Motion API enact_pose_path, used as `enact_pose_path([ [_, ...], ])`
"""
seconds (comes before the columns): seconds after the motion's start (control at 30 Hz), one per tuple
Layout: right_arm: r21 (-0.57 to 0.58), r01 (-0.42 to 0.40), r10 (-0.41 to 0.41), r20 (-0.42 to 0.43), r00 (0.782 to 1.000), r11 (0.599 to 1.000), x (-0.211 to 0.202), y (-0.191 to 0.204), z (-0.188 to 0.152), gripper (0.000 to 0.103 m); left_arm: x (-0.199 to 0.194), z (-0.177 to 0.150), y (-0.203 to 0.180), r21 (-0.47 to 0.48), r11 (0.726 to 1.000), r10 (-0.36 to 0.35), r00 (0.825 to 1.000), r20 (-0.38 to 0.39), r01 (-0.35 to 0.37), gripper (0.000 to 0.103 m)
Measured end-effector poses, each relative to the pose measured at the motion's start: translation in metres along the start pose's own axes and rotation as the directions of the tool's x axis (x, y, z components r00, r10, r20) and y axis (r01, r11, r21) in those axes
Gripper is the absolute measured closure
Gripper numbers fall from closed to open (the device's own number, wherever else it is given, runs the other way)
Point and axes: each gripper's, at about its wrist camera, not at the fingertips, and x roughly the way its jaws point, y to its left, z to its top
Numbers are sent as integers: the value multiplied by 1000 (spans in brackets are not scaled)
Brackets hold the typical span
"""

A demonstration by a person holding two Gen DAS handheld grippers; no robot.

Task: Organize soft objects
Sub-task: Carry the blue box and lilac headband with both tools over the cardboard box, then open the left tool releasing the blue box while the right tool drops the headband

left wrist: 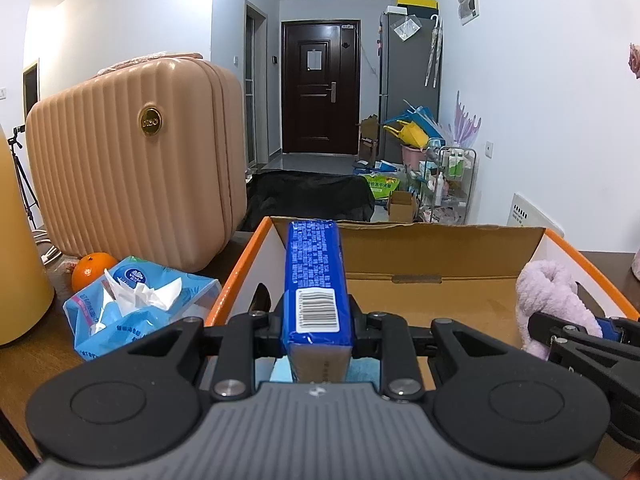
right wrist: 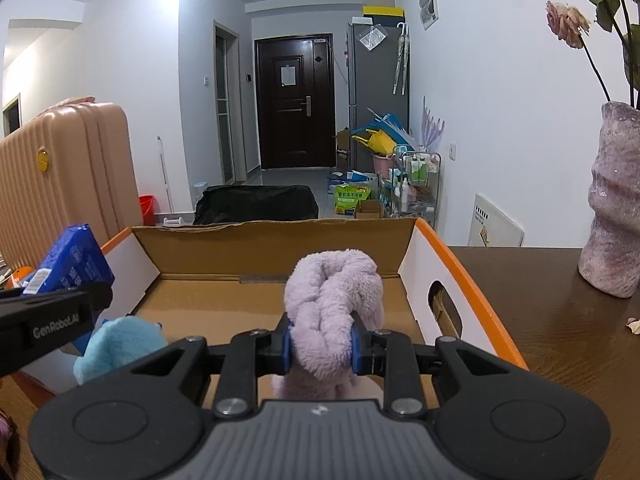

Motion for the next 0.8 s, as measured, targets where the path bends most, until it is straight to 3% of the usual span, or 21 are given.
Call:
enact_pose_path([
  [0.23, -7, 2, -2, -1, 1000, 1000, 1, 2, -2, 76, 0, -3, -2, 7, 1000, -1, 1000, -6, 2, 77],
  [0.4, -3, 1, -1, -2, 1000, 1000, 1, 3, -3, 68, 2, -3, 1, -4, 1000, -9, 1000, -17, 9, 75],
  [0.53, 4, 1, -1, 9, 1000, 1000, -2, 2, -3, 58, 0, -1, 6, -21, 1000, -12, 1000, -1, 12, 55],
  [0.57, 7, 2, -2, 14, 1000, 1000, -3, 2, -3, 50, -1, -1, 6, -20, 1000, -8, 1000, 6, 8, 52],
  [0.63, 13, 11, -11, 26, 1000, 1000, -5, 1, -3, 34, -3, -2, 7, -21, 1000, 6, 1000, 20, -6, 32],
  [0.67, 18, 12, -13, 31, 999, 1000, -6, 0, -3, 22, -4, -1, 7, -25, 1000, 10, 1000, 26, -10, 26],
  [0.7, 25, 14, -15, 37, 999, 1000, -6, -1, -4, 12, -6, -1, 7, -29, 999, 15, 999, 33, -14, 14],
  [0.73, 30, 15, -17, 42, 999, 999, -7, -2, -3, 9, -8, 0, 8, -33, 999, 27, 999, 44, -25, 0],
  [0.8, 37, 16, -17, 42, 999, 999, -7, -4, -3, 3, -10, 1, 9, -45, 998, 51, 997, 59, -48, 0],
])
